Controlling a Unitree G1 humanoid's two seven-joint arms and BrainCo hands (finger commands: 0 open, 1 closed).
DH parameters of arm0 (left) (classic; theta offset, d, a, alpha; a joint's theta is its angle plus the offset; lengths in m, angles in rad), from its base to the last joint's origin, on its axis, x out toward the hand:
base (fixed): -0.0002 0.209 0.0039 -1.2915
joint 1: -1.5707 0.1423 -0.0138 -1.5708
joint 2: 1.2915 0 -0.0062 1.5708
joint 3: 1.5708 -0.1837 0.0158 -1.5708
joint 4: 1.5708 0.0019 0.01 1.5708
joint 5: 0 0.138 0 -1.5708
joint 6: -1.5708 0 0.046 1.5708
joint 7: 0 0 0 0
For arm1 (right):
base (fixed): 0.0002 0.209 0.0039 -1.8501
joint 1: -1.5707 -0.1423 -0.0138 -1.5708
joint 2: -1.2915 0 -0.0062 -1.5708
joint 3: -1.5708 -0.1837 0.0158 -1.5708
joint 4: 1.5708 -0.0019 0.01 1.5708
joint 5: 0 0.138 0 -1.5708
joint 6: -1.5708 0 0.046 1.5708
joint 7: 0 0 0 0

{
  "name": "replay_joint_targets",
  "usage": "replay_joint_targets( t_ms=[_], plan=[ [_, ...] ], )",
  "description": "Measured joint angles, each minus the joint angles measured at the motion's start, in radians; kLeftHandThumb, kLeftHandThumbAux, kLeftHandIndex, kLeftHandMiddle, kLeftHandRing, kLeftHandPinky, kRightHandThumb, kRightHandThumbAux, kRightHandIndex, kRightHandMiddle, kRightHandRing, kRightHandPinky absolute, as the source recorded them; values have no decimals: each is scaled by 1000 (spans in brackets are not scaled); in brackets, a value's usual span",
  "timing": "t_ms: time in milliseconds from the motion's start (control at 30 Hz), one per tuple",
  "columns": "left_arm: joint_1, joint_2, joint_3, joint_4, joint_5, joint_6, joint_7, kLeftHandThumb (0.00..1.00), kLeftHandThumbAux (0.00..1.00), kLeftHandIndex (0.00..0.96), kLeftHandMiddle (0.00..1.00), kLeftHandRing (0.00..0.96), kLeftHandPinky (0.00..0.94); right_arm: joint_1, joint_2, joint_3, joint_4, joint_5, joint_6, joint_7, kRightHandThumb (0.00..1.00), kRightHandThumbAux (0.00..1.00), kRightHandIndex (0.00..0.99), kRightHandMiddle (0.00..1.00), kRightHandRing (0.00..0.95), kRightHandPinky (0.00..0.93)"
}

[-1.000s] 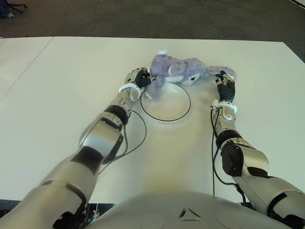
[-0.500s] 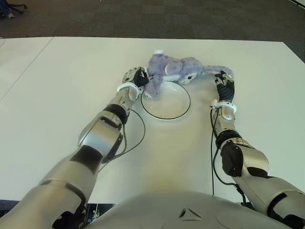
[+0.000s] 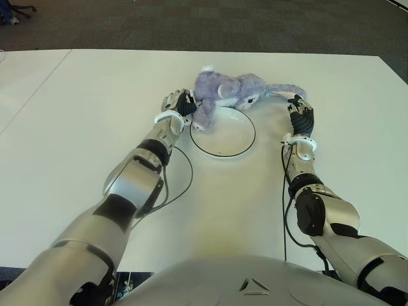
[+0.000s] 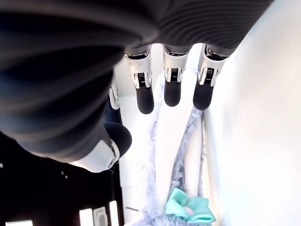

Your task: Put the doll into the plate.

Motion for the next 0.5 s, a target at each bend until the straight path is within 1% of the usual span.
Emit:
replay_joint_targets(
  t_ms=[100,133,200,233,267,400,500],
  plan=[
    [1,3,0,0,0,-10,0,754,693,442,823,832,820,0,0,0,0,0,0,0,728,723,411,125,186,307],
    [1,4,0,0,0,-14,0,754,693,442,825,833,816,0,0,0,0,0,0,0,731,723,411,122,198,333],
    [2,7,0,0,0,-25,0,754,693,442,826,834,815,0,0,-1,0,0,0,0,732,724,410,121,201,340],
    [3,8,0,0,0,-31,0,754,694,442,828,835,812,0,0,-1,0,0,0,0,933,708,423,120,216,397],
    [3,10,-1,-1,0,-36,0,754,694,442,828,835,812,0,0,-1,0,0,0,0,983,704,426,119,220,411],
    [6,19,-3,-5,0,-63,0,754,694,442,831,836,812,0,1,-3,0,1,0,0,999,703,427,117,233,415],
    [9,29,-7,-9,1,-86,0,753,694,442,833,835,802,0,1,-5,0,3,0,0,1000,702,426,116,271,419]
  ],
)
